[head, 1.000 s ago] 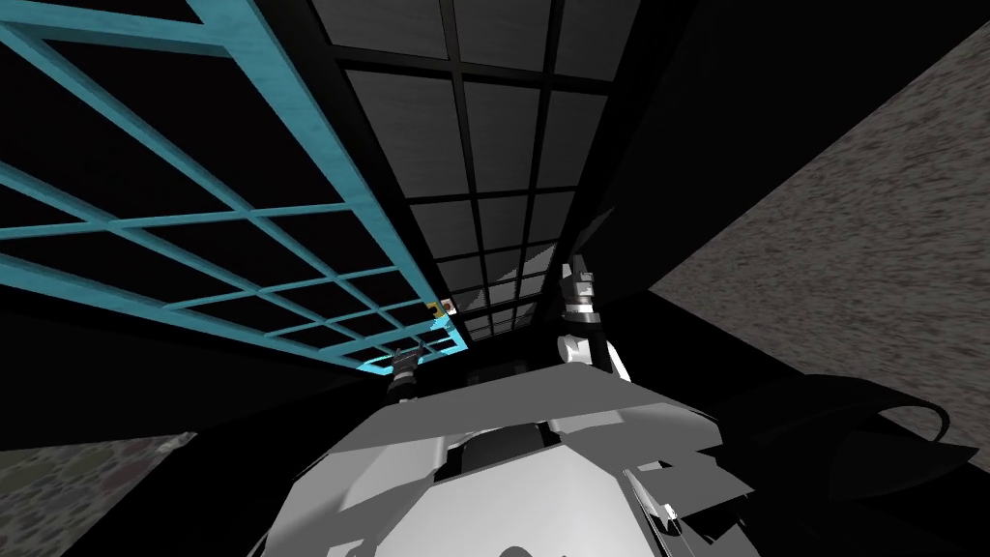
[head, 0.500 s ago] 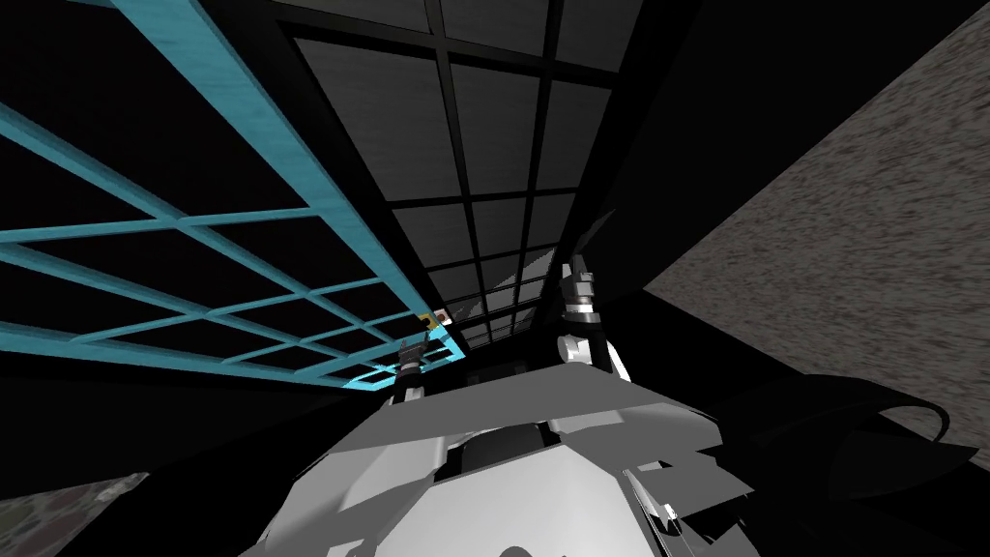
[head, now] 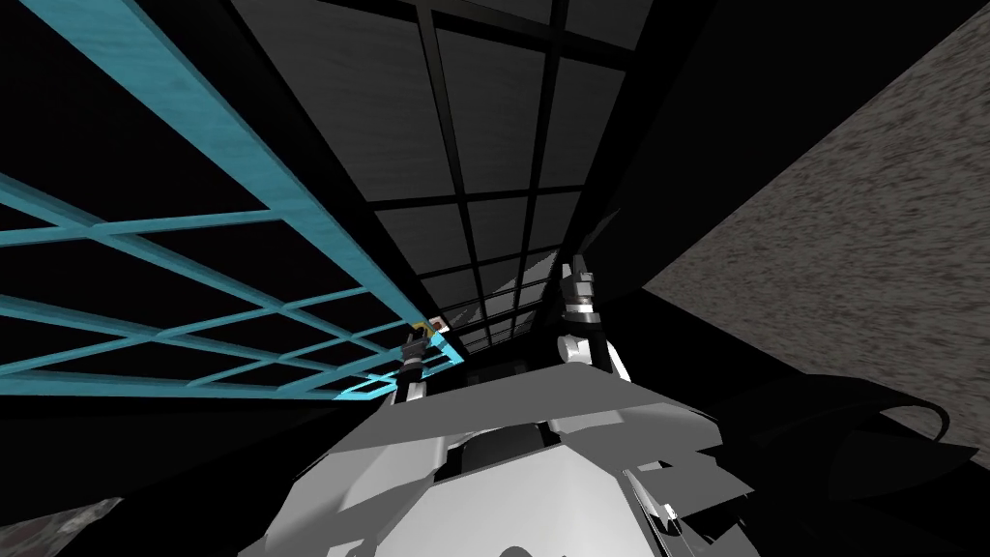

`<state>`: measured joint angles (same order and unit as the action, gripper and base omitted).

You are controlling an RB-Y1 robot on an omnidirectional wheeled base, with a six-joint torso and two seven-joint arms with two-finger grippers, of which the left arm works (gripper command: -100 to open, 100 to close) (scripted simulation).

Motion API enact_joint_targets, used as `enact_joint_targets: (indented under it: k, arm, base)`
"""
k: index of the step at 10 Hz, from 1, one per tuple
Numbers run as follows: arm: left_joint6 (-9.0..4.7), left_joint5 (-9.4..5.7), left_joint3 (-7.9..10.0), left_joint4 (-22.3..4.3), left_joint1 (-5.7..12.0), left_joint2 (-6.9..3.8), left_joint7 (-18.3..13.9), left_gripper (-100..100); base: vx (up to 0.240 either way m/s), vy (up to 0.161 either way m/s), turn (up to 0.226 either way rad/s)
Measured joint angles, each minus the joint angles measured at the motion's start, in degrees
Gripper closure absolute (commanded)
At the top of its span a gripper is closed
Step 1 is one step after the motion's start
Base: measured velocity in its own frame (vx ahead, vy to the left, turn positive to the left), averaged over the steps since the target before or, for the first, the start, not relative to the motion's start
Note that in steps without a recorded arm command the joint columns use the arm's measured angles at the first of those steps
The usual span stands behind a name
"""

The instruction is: Pull the door open

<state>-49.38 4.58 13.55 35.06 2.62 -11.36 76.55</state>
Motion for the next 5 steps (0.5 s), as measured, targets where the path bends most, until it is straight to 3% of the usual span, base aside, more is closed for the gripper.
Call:
enact_joint_targets:
  k: [5]
  arm:
    - [0.08, 0.11, -0.20, -0.2, 0.00, 0.22, 0.1, 100]
  base:
    - [-0.023, 0.001, 0.007]
